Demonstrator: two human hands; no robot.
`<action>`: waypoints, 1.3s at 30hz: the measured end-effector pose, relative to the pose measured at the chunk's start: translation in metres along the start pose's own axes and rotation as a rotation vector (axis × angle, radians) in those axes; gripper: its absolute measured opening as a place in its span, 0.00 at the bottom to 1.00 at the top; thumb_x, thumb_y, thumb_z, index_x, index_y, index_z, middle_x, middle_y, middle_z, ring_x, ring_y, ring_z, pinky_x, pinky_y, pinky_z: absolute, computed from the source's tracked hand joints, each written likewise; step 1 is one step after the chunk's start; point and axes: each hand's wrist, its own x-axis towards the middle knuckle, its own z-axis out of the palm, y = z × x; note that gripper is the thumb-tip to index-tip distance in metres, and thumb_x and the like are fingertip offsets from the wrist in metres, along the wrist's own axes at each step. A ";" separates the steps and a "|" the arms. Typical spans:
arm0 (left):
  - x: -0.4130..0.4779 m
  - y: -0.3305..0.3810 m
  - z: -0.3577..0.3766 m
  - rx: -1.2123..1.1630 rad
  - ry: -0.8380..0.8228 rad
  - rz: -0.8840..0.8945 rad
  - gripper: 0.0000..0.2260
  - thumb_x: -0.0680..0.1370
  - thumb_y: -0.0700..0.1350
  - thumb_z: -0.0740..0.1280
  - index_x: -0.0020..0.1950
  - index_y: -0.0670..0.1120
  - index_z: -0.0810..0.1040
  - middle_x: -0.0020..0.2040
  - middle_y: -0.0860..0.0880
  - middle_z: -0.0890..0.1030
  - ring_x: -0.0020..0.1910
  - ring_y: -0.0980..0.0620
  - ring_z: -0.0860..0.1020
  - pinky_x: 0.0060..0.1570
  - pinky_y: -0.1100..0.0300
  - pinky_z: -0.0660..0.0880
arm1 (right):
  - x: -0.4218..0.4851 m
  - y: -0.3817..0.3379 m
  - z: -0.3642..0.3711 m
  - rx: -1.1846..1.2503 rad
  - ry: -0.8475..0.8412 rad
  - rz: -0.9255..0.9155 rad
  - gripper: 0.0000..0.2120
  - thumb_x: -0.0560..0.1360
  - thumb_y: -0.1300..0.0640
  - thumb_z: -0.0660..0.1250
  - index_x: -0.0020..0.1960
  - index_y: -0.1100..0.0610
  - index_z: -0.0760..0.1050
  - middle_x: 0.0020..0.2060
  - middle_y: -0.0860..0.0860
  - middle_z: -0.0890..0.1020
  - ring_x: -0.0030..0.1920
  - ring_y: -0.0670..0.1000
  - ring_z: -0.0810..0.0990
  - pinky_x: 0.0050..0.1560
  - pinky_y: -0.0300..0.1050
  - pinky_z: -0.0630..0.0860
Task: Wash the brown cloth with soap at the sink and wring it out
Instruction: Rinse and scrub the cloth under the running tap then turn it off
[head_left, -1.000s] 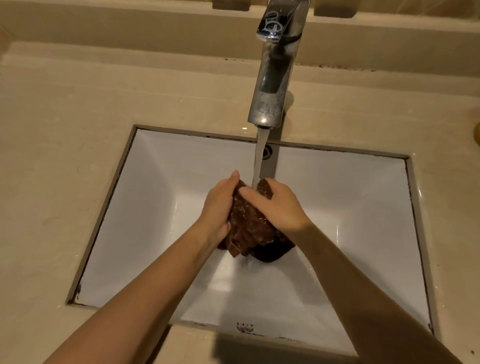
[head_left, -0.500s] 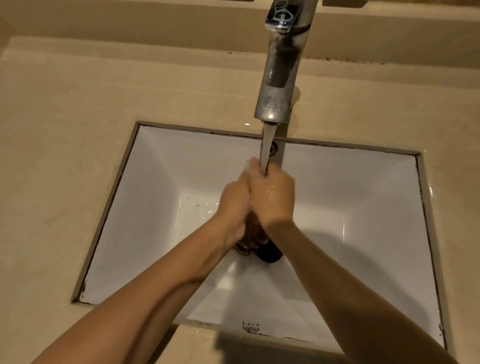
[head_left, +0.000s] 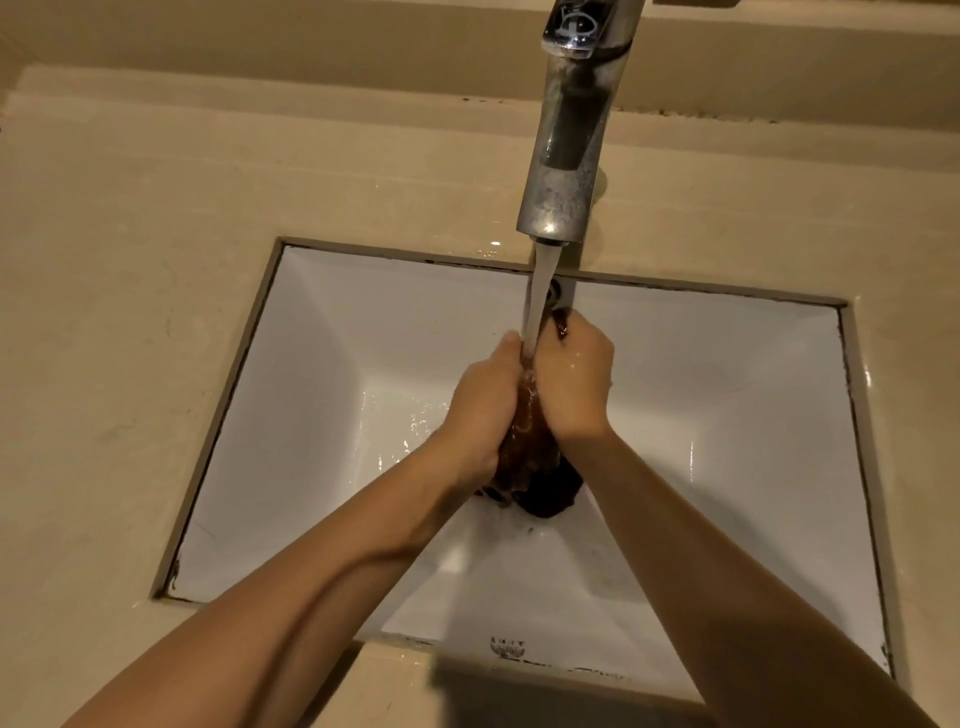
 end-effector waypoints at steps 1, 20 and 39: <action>0.001 0.002 -0.002 0.030 -0.001 0.029 0.18 0.83 0.55 0.52 0.47 0.51 0.80 0.48 0.45 0.84 0.50 0.49 0.82 0.56 0.55 0.76 | 0.003 0.003 -0.002 0.003 -0.020 0.008 0.14 0.79 0.52 0.56 0.38 0.55 0.72 0.33 0.49 0.76 0.37 0.51 0.76 0.46 0.51 0.76; 0.016 -0.021 -0.037 -0.190 -0.259 -0.067 0.23 0.79 0.63 0.51 0.55 0.53 0.80 0.52 0.47 0.85 0.54 0.49 0.82 0.57 0.54 0.76 | 0.001 -0.015 -0.039 0.334 -0.447 0.029 0.07 0.73 0.49 0.69 0.50 0.44 0.74 0.47 0.44 0.81 0.50 0.44 0.79 0.52 0.41 0.76; 0.013 0.004 -0.035 0.158 -0.203 -0.082 0.30 0.78 0.66 0.45 0.56 0.49 0.79 0.57 0.42 0.82 0.57 0.46 0.79 0.63 0.51 0.73 | -0.003 0.001 -0.028 -0.025 -0.465 -0.340 0.18 0.78 0.48 0.59 0.67 0.50 0.67 0.61 0.48 0.75 0.58 0.43 0.74 0.58 0.34 0.70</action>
